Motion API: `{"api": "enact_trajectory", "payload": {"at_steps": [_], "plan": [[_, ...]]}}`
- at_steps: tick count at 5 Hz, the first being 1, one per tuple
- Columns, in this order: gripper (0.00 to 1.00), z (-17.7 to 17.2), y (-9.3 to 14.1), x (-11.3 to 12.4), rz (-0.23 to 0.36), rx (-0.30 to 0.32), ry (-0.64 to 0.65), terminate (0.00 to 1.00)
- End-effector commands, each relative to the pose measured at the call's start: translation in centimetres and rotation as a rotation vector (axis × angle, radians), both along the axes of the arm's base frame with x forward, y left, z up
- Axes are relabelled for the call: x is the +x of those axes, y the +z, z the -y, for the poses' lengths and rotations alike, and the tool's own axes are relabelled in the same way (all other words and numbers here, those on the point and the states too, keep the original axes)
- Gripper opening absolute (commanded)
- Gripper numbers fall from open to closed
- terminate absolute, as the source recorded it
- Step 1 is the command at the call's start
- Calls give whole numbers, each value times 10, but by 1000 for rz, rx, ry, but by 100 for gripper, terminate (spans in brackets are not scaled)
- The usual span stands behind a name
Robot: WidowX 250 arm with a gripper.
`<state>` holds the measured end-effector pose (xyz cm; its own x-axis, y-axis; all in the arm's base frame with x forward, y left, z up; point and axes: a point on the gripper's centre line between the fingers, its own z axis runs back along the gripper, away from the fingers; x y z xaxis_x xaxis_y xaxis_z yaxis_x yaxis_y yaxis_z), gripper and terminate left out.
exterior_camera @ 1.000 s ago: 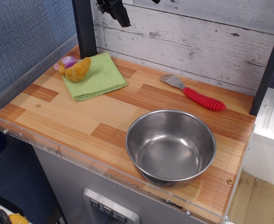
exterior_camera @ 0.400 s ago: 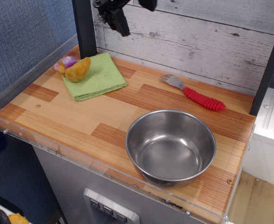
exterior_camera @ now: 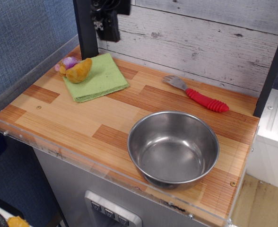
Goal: Place the croissant inside the bowl
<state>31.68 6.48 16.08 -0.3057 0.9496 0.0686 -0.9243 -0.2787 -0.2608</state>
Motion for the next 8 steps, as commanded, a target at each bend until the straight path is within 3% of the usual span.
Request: {"api": "enact_trajectory", "payload": {"at_steps": [1, 4, 6, 8], "plan": [[100, -27, -16, 10, -36, 28, 156, 0], [100, -73, -55, 11, -119, 108, 252, 0], [100, -97, -67, 7, -139, 100, 336, 0], [100, -108, -85, 17, -155, 97, 384, 0]]}}
